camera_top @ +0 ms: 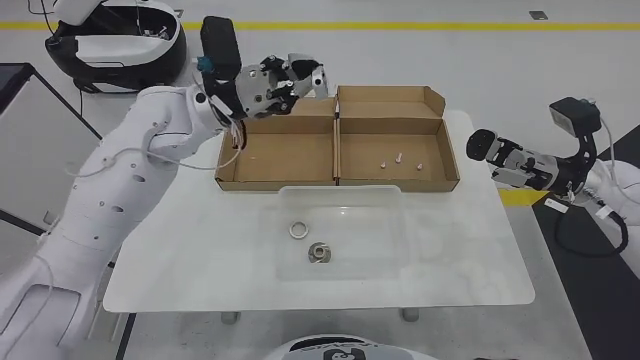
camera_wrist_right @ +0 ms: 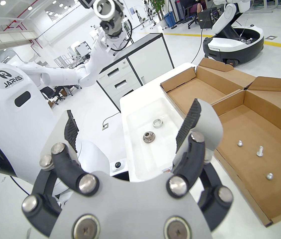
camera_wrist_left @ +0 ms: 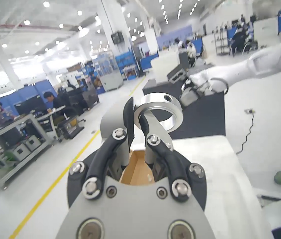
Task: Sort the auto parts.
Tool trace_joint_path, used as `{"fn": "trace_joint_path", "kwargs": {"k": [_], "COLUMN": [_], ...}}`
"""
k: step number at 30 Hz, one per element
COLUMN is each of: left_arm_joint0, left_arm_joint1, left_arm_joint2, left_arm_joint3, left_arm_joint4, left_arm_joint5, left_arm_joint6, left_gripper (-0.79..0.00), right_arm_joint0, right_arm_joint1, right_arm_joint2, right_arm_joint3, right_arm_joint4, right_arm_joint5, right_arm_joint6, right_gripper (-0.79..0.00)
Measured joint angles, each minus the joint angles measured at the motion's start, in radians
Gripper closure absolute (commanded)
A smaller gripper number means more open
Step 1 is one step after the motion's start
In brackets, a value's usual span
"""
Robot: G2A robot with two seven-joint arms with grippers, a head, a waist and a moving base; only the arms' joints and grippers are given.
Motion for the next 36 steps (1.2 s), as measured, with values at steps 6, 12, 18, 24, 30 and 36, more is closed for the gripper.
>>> {"fn": "trace_joint_path", "kwargs": {"k": [6, 12, 18, 24, 30, 36], "left_arm_joint0": [-0.077, -0.097, -0.133, -0.182, -0.233, -0.267], "left_arm_joint1": [-0.029, -0.056, -0.098, -0.155, -0.222, -0.289], "left_arm_joint2": [0.088, 0.159, 0.235, 0.323, 0.399, 0.464], "left_arm_joint3": [0.111, 0.18, 0.258, 0.387, 0.538, 0.669], "left_arm_joint4": [0.107, 0.165, 0.211, 0.278, 0.318, 0.346], "left_arm_joint5": [-0.038, -0.029, 0.037, 0.108, 0.145, 0.148], "left_arm_joint6": [-0.16, -0.272, -0.364, -0.427, -0.465, -0.51], "left_gripper": [0.0, 0.0, 0.0, 0.0, 0.0, 0.0], "right_arm_joint0": [0.0, 0.0, 0.0, 0.0, 0.0, 0.0], "right_arm_joint1": [0.0, 0.0, 0.0, 0.0, 0.0, 0.0], "right_arm_joint2": [0.0, 0.0, 0.0, 0.0, 0.0, 0.0], "right_arm_joint3": [0.0, 0.0, 0.0, 0.0, 0.0, 0.0], "right_arm_joint4": [0.0, 0.0, 0.0, 0.0, 0.0, 0.0], "right_arm_joint5": [0.0, 0.0, 0.0, 0.0, 0.0, 0.0], "right_arm_joint6": [0.0, 0.0, 0.0, 0.0, 0.0, 0.0], "right_gripper": [-0.785, -0.785, -0.785, -0.785, -0.785, -0.785]}}
